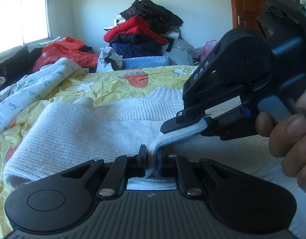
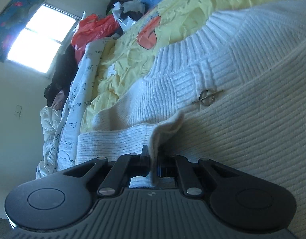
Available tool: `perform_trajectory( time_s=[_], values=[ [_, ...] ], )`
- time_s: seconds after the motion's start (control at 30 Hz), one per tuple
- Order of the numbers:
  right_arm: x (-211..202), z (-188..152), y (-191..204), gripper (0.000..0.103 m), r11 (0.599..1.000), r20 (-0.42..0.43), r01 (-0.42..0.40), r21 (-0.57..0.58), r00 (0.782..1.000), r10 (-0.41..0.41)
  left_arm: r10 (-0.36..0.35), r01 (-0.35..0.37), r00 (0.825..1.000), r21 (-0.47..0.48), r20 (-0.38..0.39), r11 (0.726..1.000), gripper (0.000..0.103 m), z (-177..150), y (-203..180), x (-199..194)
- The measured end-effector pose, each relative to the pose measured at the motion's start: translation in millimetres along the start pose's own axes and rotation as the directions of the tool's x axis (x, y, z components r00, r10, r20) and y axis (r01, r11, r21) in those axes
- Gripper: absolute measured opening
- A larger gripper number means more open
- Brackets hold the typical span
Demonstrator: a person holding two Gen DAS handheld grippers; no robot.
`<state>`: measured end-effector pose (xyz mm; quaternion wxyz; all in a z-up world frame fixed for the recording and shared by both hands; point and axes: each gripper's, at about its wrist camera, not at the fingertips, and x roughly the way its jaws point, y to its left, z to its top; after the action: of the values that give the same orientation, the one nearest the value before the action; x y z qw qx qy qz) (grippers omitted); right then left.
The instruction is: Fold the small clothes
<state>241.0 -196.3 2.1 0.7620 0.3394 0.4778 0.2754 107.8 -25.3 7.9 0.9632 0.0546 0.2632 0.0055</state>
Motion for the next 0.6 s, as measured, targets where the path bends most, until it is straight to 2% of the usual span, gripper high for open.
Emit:
perform_trajectory(
  time_s=[0.03, 0.07, 0.1, 0.13, 0.17, 0.2, 0.27, 0.3, 0.43, 0.6],
  values=[
    [-4, -1, -1, 0.012, 1.000, 0.012, -0.011, -0.002, 1.000, 0.011, -0.011, 0.011, 1.000, -0.005, 0.002, 1.000, 0.018, 0, 1, -3],
    [-10, -1, -1, 0.012, 1.000, 0.024, -0.019, -0.009, 1.000, 0.019, -0.023, 0.023, 1.000, -0.017, 0.014, 1.000, 0.030, -1, 5, -8],
    [-15, -2, -1, 0.012, 0.999, 0.034, -0.028, -0.019, 0.999, 0.028, -0.022, 0.023, 0.999, -0.036, 0.033, 0.999, 0.053, -2, 9, -13],
    [-23, 0, -1, 0.012, 0.999, 0.046, -0.037, -0.032, 0.998, 0.038, -0.007, 0.012, 0.998, -0.065, 0.068, 0.998, 0.068, -3, 15, -20],
    [-31, 1, -2, 0.012, 0.998, 0.060, -0.042, -0.039, 0.997, 0.044, 0.011, -0.002, 0.995, -0.087, 0.103, 0.996, 0.092, -5, 19, -27],
    [-41, 4, -4, 0.012, 0.998, 0.076, -0.051, -0.040, 0.996, 0.054, 0.037, -0.019, 0.987, -0.115, 0.154, 0.993, 0.098, -8, 24, -37],
    [-59, 11, -10, 0.012, 0.997, 0.106, -0.064, -0.039, 0.992, 0.068, 0.067, -0.027, 0.970, -0.169, 0.233, 0.985, 0.099, -14, 35, -52],
    [-71, 15, -14, 0.012, 0.997, 0.124, -0.063, -0.043, 0.990, 0.068, 0.072, -0.028, 0.968, -0.182, 0.240, 0.983, 0.099, -17, 40, -56],
    [-112, 29, -39, 0.011, 0.999, 0.195, -0.037, -0.019, 0.980, 0.040, 0.047, -0.017, 0.982, -0.157, 0.185, 0.987, 0.099, -19, 42, -48],
    [-153, 30, -74, 0.011, 1.000, 0.256, -0.003, 0.020, 0.967, -0.002, 0.030, -0.016, 0.988, -0.095, 0.150, 0.995, 0.099, -17, 32, -42]
  ],
)
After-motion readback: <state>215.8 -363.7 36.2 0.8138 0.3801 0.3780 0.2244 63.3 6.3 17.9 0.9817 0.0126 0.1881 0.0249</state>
